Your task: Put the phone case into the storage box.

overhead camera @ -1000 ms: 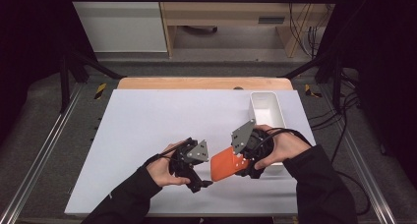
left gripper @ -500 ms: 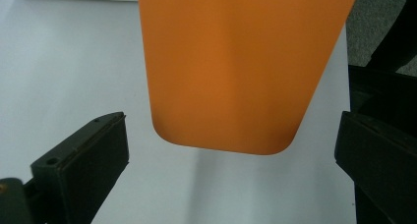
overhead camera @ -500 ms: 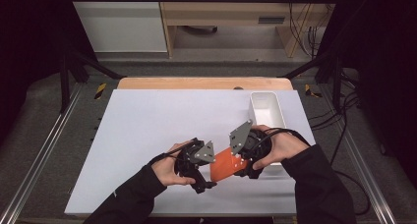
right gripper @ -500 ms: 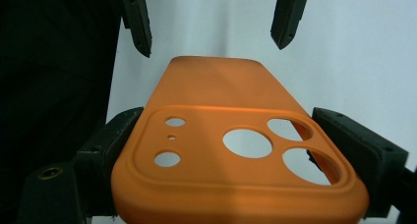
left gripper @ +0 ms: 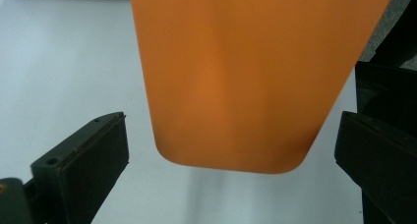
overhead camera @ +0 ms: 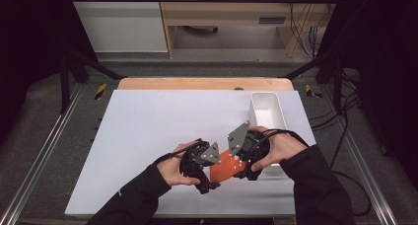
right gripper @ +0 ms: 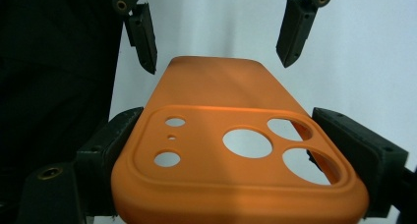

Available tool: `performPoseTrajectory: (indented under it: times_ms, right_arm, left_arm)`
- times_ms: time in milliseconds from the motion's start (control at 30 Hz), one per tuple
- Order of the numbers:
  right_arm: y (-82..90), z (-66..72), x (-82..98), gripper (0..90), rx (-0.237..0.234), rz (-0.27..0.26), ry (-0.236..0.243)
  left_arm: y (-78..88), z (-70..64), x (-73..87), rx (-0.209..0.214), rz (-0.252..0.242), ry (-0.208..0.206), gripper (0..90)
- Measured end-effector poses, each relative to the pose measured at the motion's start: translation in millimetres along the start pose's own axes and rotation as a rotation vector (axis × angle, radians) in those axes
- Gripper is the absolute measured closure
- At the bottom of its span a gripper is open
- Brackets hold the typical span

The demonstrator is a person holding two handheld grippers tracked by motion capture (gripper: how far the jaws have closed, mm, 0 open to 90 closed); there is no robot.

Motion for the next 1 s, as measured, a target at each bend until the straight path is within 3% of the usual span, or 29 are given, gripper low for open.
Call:
performPoseTrajectory:
  times_ms: [300,1000]
  right_arm:
    - [-2.7,-0.5,-1.9,16.1,-0.004,0.003,0.004]
    - [-8.6,-0.1,-3.9,16.1,-0.019,0.010,0.009]
  left_arm:
    - [-5.3,-2.2,-5.2,0.000,0.009,-0.021,0.0]
    - [-13.9,-6.3,-11.2,0.012,0.046,-0.022,1.9]
Point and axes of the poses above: each handheld gripper's, and its own axes: y roughly backward along the jaws, x roughly out of its underside, z roughly to its left, the point moved 3 cm from there along -y, roughly forward along the jaws, and after that the axes turned 9 degrees about y, right-handed, at the moved point
